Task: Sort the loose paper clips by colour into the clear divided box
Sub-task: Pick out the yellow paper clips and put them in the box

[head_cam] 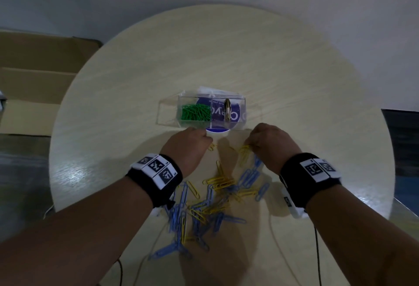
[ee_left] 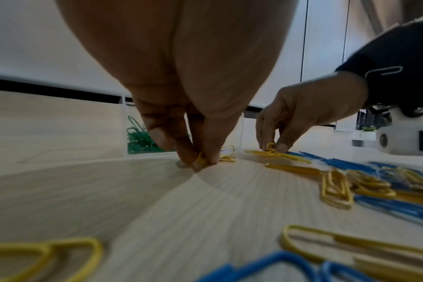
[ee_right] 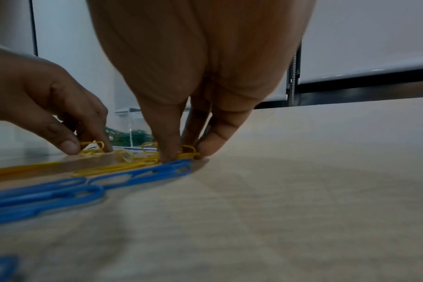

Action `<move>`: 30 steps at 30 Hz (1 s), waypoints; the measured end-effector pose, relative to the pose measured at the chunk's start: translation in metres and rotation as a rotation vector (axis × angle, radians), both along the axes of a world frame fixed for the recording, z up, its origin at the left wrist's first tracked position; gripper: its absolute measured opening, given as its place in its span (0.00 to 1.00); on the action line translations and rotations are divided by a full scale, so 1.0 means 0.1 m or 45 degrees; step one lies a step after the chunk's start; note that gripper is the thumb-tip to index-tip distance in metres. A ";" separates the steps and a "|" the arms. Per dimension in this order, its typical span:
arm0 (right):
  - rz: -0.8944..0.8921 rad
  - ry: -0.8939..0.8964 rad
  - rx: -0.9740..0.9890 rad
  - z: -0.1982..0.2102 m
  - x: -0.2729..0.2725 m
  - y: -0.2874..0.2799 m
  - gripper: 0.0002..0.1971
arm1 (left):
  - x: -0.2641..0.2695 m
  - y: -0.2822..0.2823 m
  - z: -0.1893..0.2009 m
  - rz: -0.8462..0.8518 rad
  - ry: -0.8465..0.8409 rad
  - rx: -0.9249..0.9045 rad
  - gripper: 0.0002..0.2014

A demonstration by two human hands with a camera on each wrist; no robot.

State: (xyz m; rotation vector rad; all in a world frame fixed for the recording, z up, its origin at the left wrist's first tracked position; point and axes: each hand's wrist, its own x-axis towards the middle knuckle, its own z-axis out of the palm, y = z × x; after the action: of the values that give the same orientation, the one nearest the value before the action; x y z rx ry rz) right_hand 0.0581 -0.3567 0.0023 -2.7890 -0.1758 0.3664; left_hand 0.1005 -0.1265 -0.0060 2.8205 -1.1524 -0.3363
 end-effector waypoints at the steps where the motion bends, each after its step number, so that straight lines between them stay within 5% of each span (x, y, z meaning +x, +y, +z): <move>1: -0.011 0.025 -0.020 0.00 -0.01 -0.01 0.11 | 0.00 0.01 -0.01 0.026 0.009 0.017 0.12; 5: -0.056 0.178 -0.139 -0.01 0.03 0.02 0.09 | 0.00 0.00 0.00 0.107 0.049 0.101 0.04; 11: -0.301 0.336 -0.035 -0.01 0.01 0.05 0.12 | -0.10 -0.01 0.08 0.186 0.150 0.165 0.06; 19: -0.385 0.141 0.109 -0.05 -0.13 0.04 0.05 | 0.09 -0.12 0.40 0.784 0.371 -0.757 0.03; 30: -0.693 -0.058 0.452 0.28 -0.09 -0.04 0.06 | 0.42 -0.30 0.20 0.935 0.316 -1.044 0.06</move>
State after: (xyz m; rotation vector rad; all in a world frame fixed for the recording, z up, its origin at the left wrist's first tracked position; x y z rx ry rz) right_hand 0.0491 -0.3605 0.0306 -2.3676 0.4568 0.1192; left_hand 0.1423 -0.1565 0.0139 2.1546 -0.0875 -0.1013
